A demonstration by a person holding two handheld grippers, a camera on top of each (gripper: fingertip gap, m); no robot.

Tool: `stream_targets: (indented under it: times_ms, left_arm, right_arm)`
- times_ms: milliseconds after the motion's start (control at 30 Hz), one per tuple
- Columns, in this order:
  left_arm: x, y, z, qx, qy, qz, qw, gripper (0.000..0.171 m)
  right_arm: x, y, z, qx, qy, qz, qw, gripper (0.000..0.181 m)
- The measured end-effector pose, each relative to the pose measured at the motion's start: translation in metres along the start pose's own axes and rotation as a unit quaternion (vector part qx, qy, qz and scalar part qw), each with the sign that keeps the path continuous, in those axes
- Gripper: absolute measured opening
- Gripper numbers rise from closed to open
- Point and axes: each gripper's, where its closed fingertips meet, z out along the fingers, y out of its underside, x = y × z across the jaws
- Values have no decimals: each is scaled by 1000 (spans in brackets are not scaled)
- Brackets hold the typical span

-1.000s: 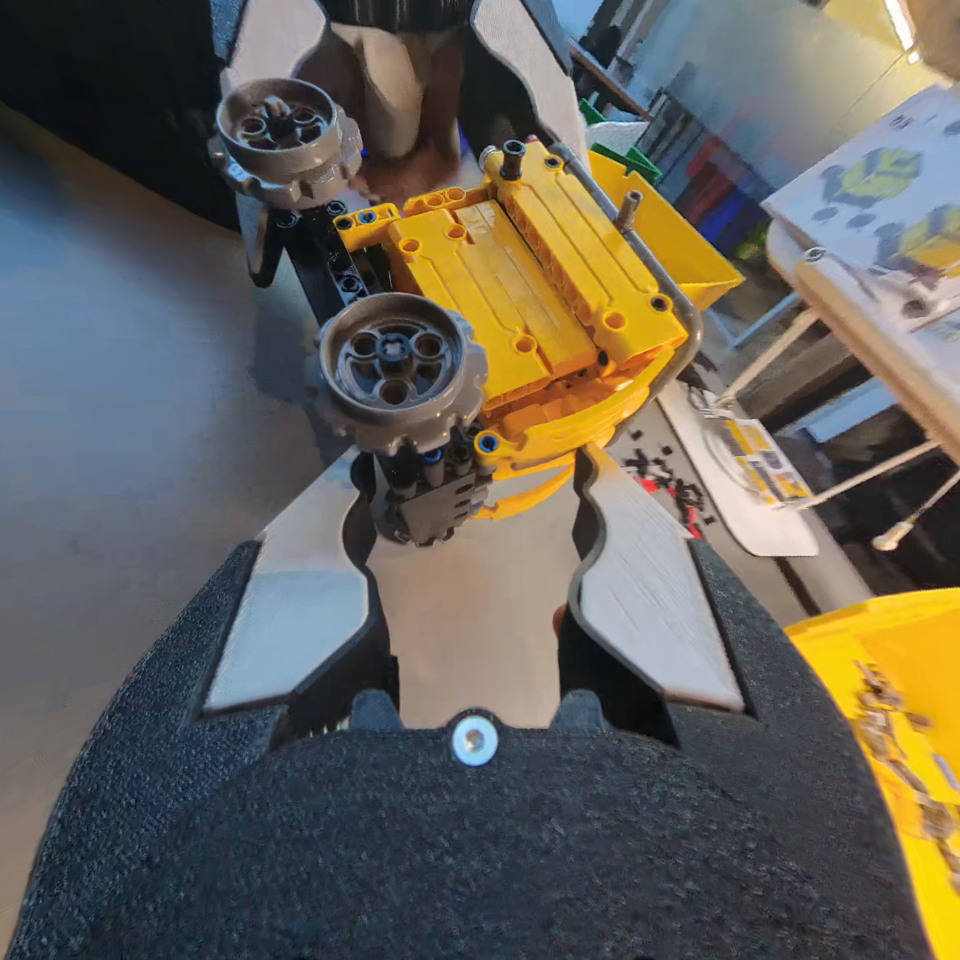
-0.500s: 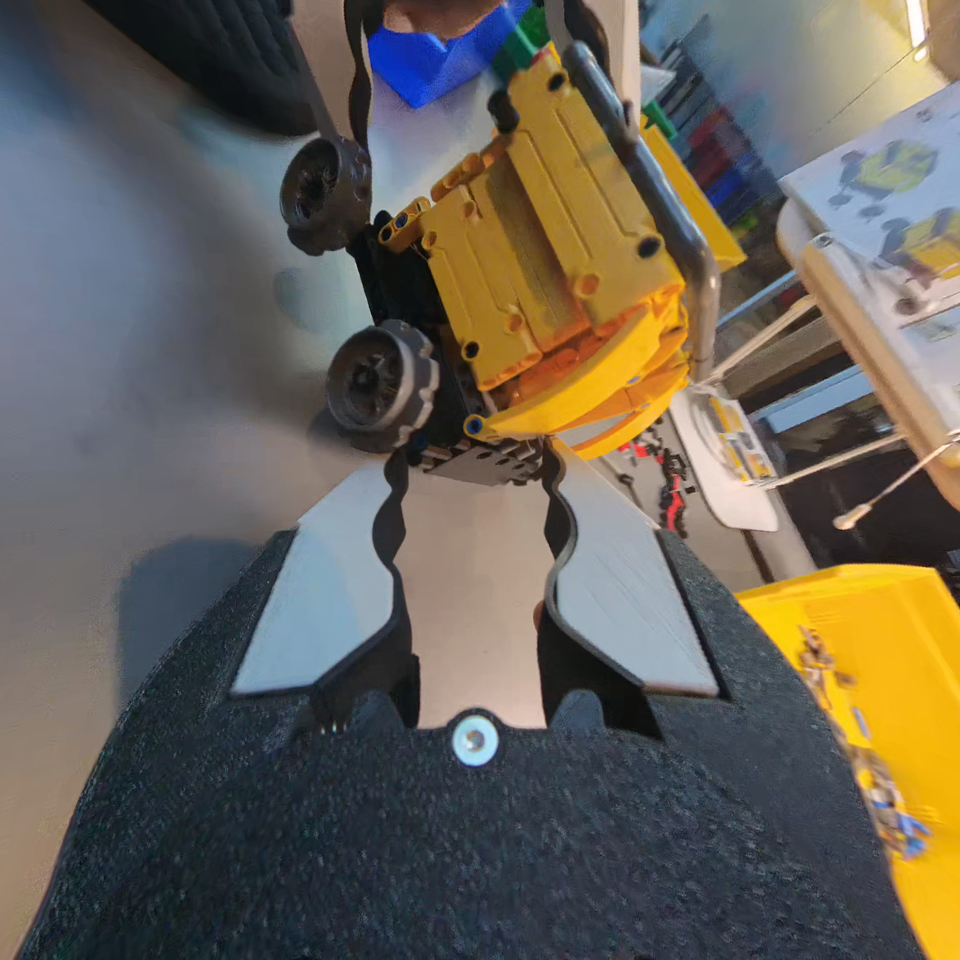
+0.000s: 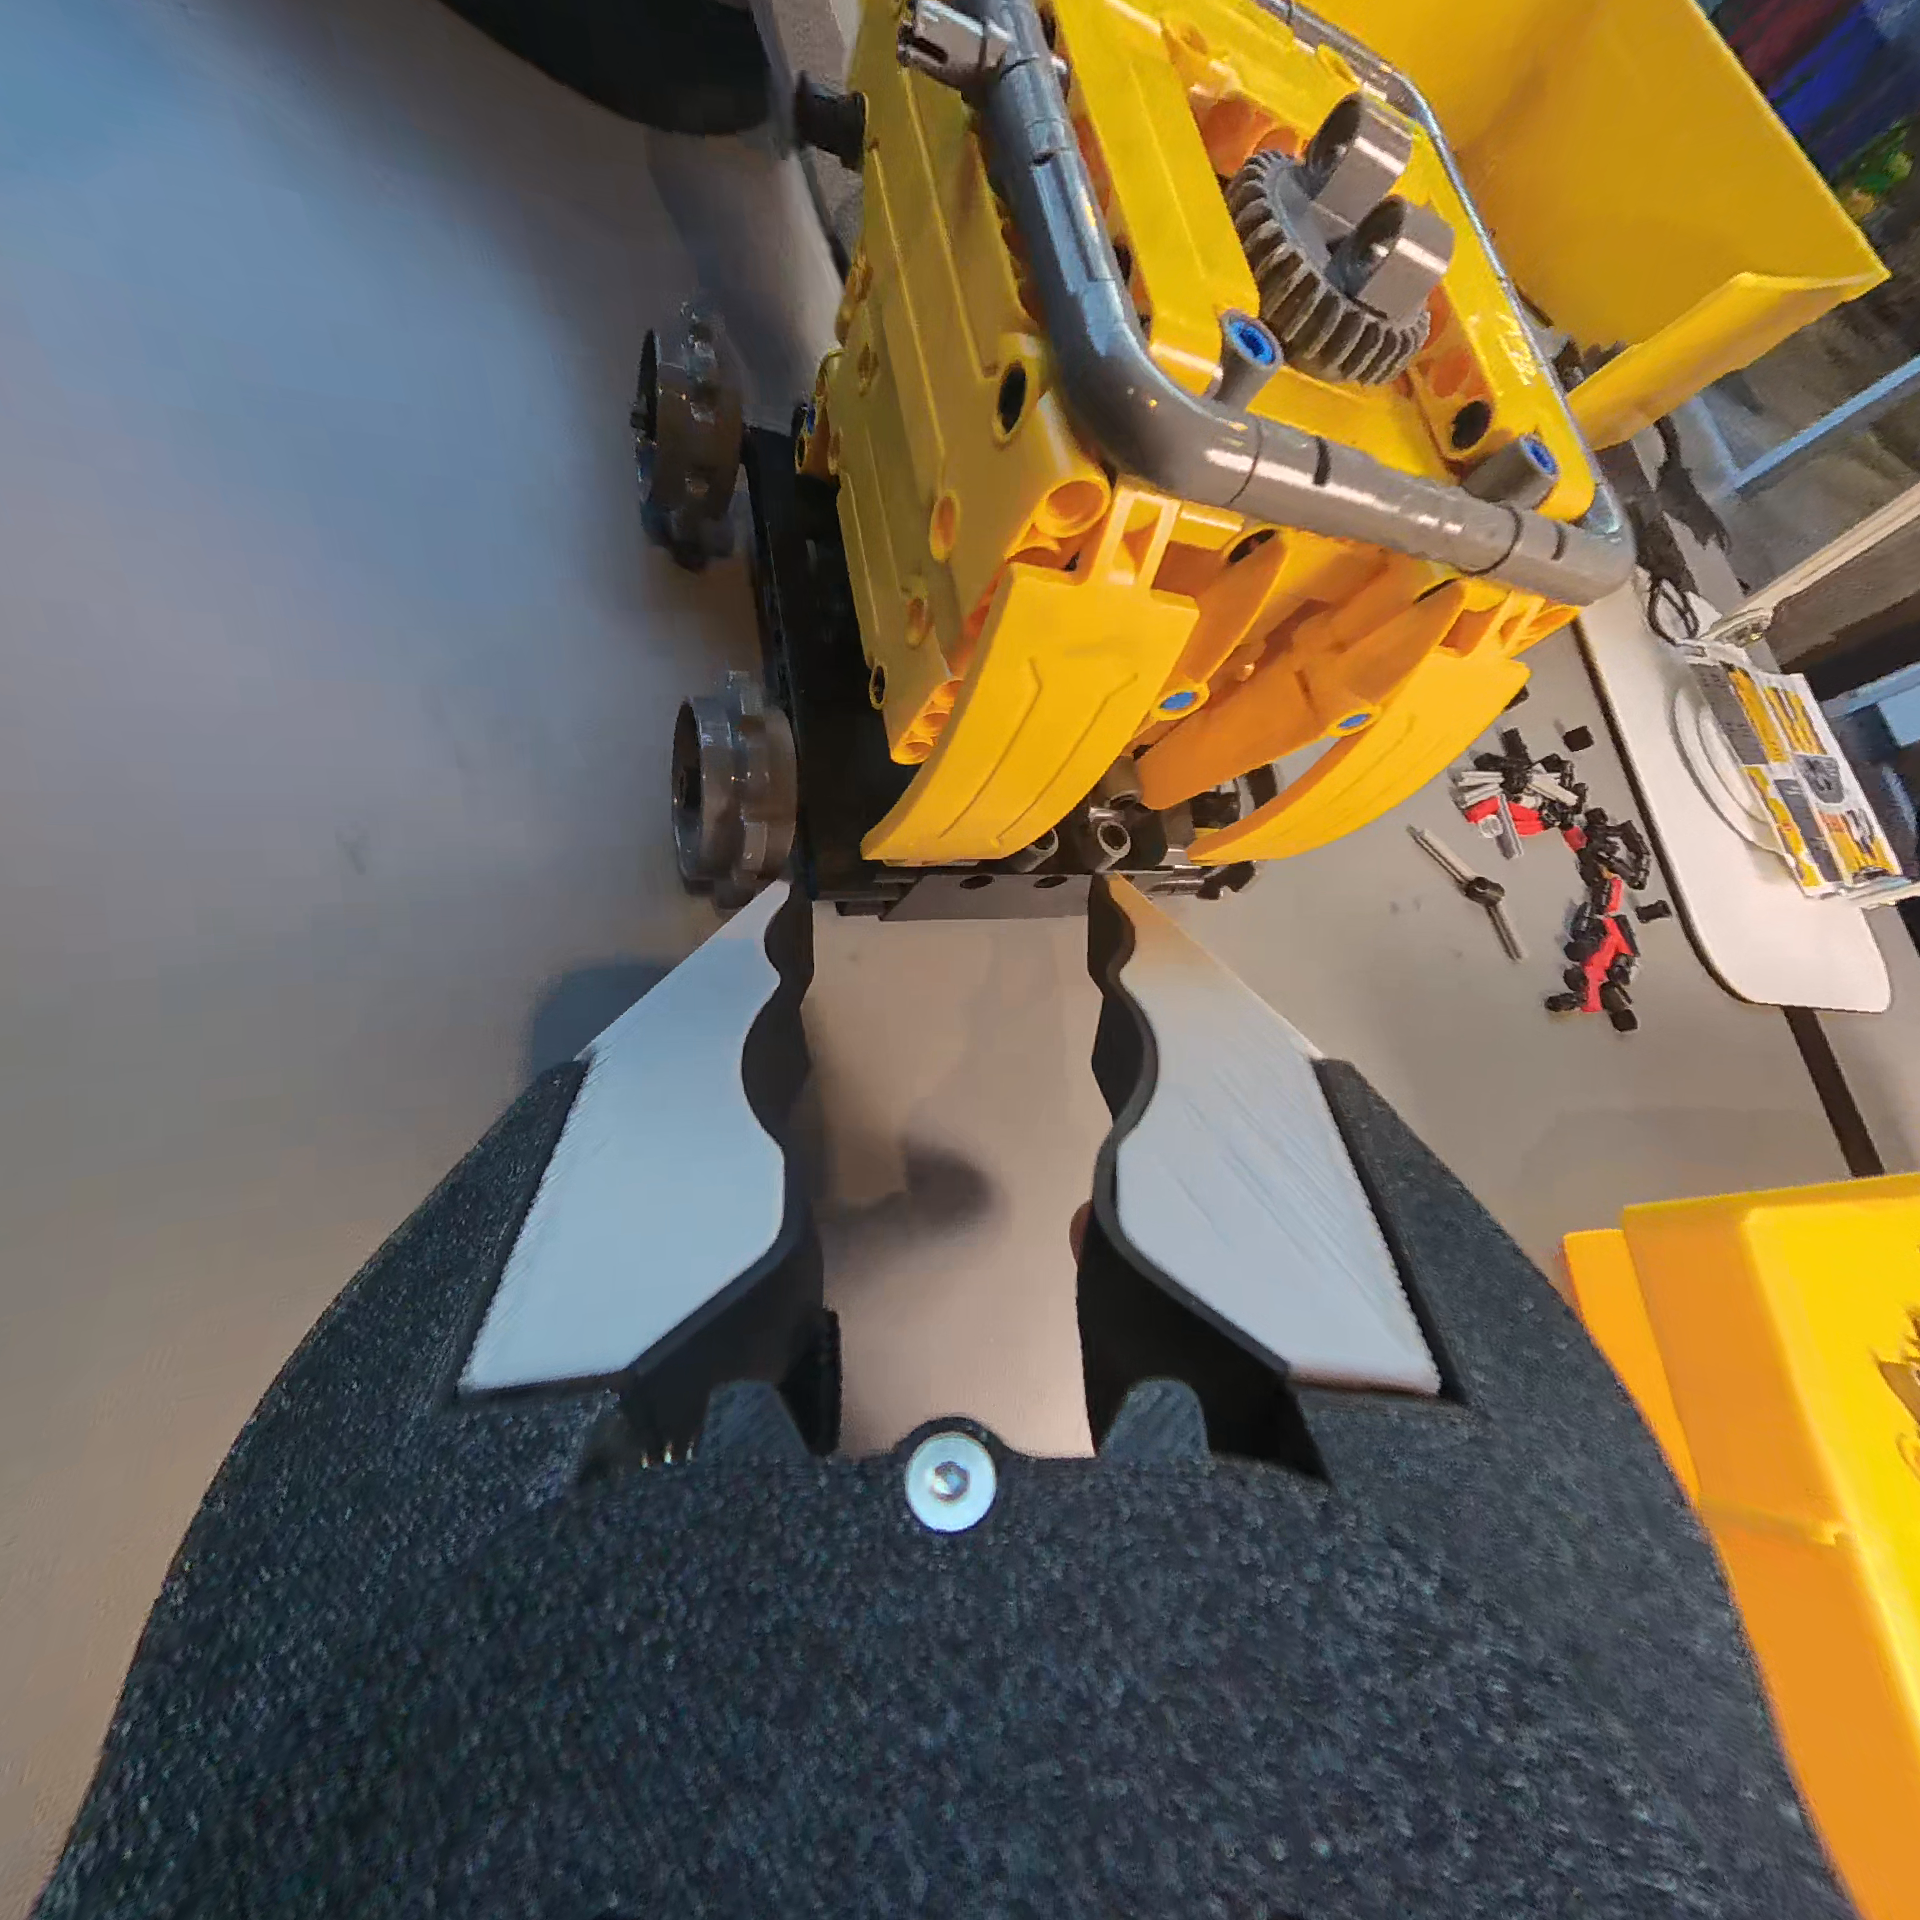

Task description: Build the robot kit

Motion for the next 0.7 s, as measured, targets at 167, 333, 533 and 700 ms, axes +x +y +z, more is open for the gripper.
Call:
stream_targets:
  times_ms: [167, 333, 533, 700]
  left_arm:
    - [-16, -9, -11, 37, -26, -29, 999, 47]
    - [-73, -23, -36, 94, -138, -88, 982, 49]
    - [-196, -64, -54, 122, -279, -108, 946, 45]
    - [-303, -80, -33, 63, -328, -83, 939, 41]
  right_arm:
    - [8, 3, -16, 16, -13, 38, 999, 53]
    - [18, -23, -43, 132, -47, 136, 981, 66]
    - [59, -33, -31, 180, -5, 153, 972, 75]
    - [73, -60, -49, 279, -60, 215, 934, 67]
